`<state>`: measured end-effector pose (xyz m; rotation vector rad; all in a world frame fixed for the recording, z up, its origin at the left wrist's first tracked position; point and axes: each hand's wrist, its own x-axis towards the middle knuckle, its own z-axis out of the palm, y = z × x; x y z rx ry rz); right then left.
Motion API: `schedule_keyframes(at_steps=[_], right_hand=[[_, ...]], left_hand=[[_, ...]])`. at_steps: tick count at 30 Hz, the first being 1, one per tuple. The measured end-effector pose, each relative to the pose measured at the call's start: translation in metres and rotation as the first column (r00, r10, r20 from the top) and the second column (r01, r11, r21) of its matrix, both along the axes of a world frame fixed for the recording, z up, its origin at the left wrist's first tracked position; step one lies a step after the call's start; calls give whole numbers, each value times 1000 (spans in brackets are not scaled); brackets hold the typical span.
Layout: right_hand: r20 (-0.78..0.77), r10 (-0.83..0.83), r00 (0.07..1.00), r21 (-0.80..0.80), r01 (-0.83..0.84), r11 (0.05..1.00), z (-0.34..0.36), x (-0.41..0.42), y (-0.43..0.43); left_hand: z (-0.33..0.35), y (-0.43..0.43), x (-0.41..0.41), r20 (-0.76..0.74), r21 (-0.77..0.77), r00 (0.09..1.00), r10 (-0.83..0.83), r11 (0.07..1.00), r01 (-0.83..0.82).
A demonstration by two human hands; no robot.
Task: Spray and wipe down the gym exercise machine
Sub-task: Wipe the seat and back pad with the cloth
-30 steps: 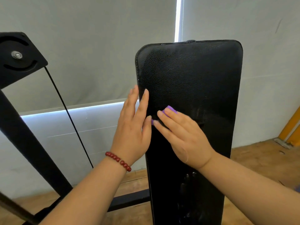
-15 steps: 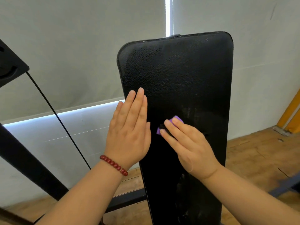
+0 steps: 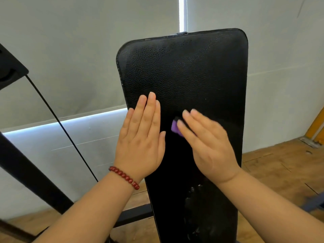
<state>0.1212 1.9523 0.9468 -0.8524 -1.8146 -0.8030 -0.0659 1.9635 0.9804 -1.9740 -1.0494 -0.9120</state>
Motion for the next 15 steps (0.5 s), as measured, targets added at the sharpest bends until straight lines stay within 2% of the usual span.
schedule_keyframes(at_steps=[3,10,12,15], right_hand=[[-56,13,998,64,-10,998,25,-1,18],[127,27,992,-54,-20,998,-35,33,-3],[90,65,994,12,-66,998,-17,36,2],[-25,54,998,152,-50,987,19,34,28]], left_hand=[[2,-1,8,-24,23,1000,-18,1000,19],[-3,-8,22,-52,-3,996,71,997,-71],[-4,-6,27,-56,24,994,97,995,-96],[-4,-5,36,-47,43,990,136,990,-134]])
